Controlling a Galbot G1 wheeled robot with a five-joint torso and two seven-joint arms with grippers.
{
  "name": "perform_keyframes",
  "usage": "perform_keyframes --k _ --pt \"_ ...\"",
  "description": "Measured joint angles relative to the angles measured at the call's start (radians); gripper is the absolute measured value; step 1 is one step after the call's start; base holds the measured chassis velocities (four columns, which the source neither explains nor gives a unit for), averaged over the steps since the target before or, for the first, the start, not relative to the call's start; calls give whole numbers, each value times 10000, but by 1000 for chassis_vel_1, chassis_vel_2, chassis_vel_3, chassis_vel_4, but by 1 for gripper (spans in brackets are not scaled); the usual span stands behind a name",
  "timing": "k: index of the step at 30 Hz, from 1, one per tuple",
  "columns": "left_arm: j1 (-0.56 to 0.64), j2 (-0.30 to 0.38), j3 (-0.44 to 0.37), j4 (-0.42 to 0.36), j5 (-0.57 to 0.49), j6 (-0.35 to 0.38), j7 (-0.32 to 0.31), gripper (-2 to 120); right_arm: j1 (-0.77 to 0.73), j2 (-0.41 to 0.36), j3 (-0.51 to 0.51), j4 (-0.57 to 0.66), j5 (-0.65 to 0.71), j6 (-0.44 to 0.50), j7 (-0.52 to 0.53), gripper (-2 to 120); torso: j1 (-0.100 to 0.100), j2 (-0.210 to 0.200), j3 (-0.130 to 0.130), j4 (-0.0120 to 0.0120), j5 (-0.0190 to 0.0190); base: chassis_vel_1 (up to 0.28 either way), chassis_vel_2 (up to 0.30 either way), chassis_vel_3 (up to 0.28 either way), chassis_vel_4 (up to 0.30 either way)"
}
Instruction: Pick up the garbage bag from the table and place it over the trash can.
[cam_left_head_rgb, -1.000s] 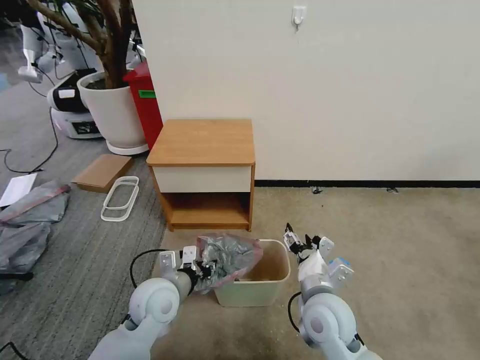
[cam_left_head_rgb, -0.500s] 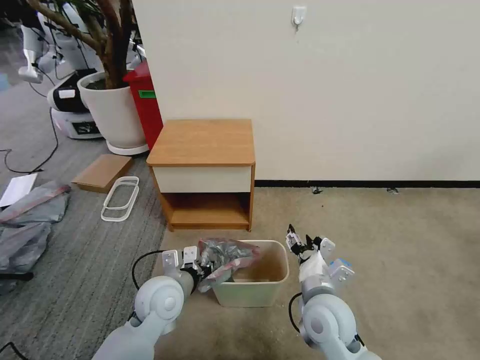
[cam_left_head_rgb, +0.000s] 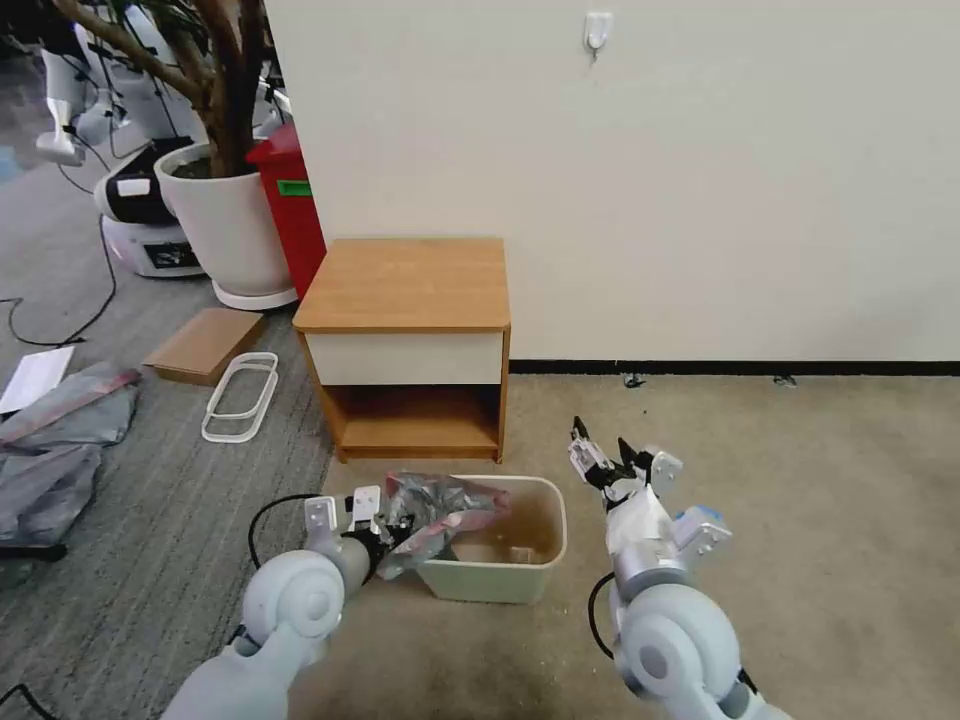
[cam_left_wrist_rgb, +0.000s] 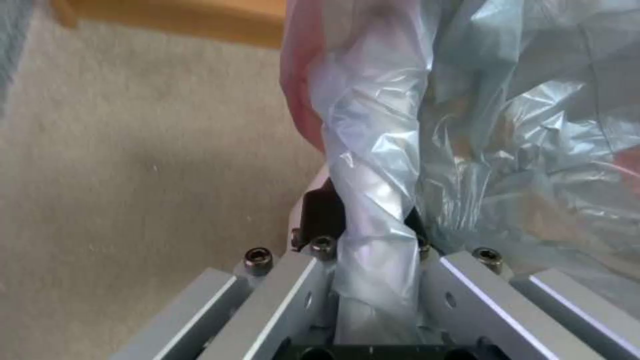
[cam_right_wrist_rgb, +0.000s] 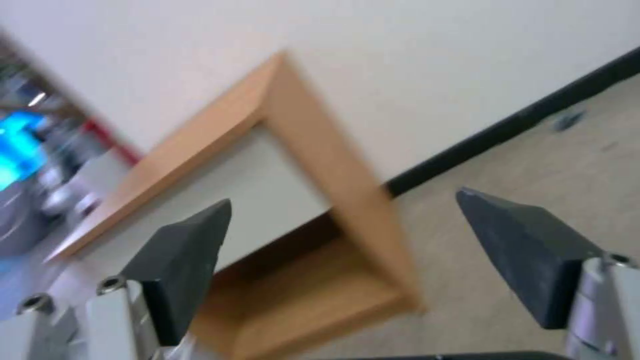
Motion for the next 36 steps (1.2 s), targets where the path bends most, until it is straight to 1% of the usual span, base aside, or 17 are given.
perform_keyframes --k 1,3,4,7,8,9,11,13,15,18,19,22,26,30,32,33,36 --pt "54 53 -101 -36 295 0 320 3 11 -320 -31 464 747 -672 107 90 0 0 0 0 1 0 0 0 0" --pt "129 126 -185 -85 664 0 674 3 142 -713 2 1072 2247 -1813 436 90 0 0 0 -1 1 0 0 0 0" --pt "129 126 -185 -85 664 0 674 3 142 -713 2 1072 2247 -1813 436 90 0 0 0 -1 1 0 0 0 0" --pt "231 205 -248 -149 1113 -163 1136 3 640 -1179 205 1757 5194 -3492 1352 89 0 0 -1 0 -1 0 0 0 0" --pt "266 219 -258 -173 1244 -257 1285 3 806 -1268 180 1766 5786 -3810 1599 89 0 0 0 1 0 0 0 0 0" --pt "266 219 -258 -173 1244 -257 1285 3 806 -1268 180 1766 5786 -3810 1599 89 0 0 0 1 0 0 0 0 0" --pt "312 227 -278 -234 1463 -378 1488 3 1069 -1383 -64 1585 6301 -4056 1798 89 0 0 0 0 -1 0 0 0 0" --pt "366 237 -281 -285 1645 -471 1607 3 1317 -1379 -433 1186 6436 -4132 1896 89 0 0 -1 0 0 0 0 0 0" --pt "389 240 -281 -301 1718 -511 1650 3 1403 -1355 -550 1045 6424 -4135 1904 89 1 -1 0 0 0 0 0 0 0" --pt "465 250 -286 -378 1885 -594 1737 3 1901 -1111 -1020 250 6124 -4063 1915 89 0 0 0 1 0 0 0 0 0" --pt "465 250 -286 -378 1885 -594 1737 3 1901 -1111 -1020 250 6124 -4063 1915 89 0 0 0 1 0 0 0 0 0" --pt "526 261 -287 -448 1981 -640 1749 3 2310 -879 -1366 -387 5872 -3916 1932 89 0 -1 0 0 -1 0 0 0 0" --pt "564 255 -281 -508 2037 -685 1760 3 2531 -716 -1720 -858 5402 -3861 1955 89 0 -2 0 0 -1 0 0 0 0" --pt "587 267 -260 -583 2040 -700 1771 3 2730 -681 -2020 -1274 4950 -3778 1901 89 0 -2 0 0 -1 0 0 0 0" --pt "587 267 -260 -583 2040 -700 1771 3 2730 -681 -2020 -1274 4950 -3778 1901 89 0 -2 0 0 -1 0 0 0 0" --pt "595 269 -232 -613 2041 -704 1774 3 2861 -664 -2167 -1526 4750 -3730 1857 89 1 -2 0 0 -1 0 0 0 0" --pt "615 268 -207 -633 2041 -707 1778 3 2948 -659 -2281 -1735 4385 -3695 1771 89 0 -2 0 0 0 0 0 0 0"
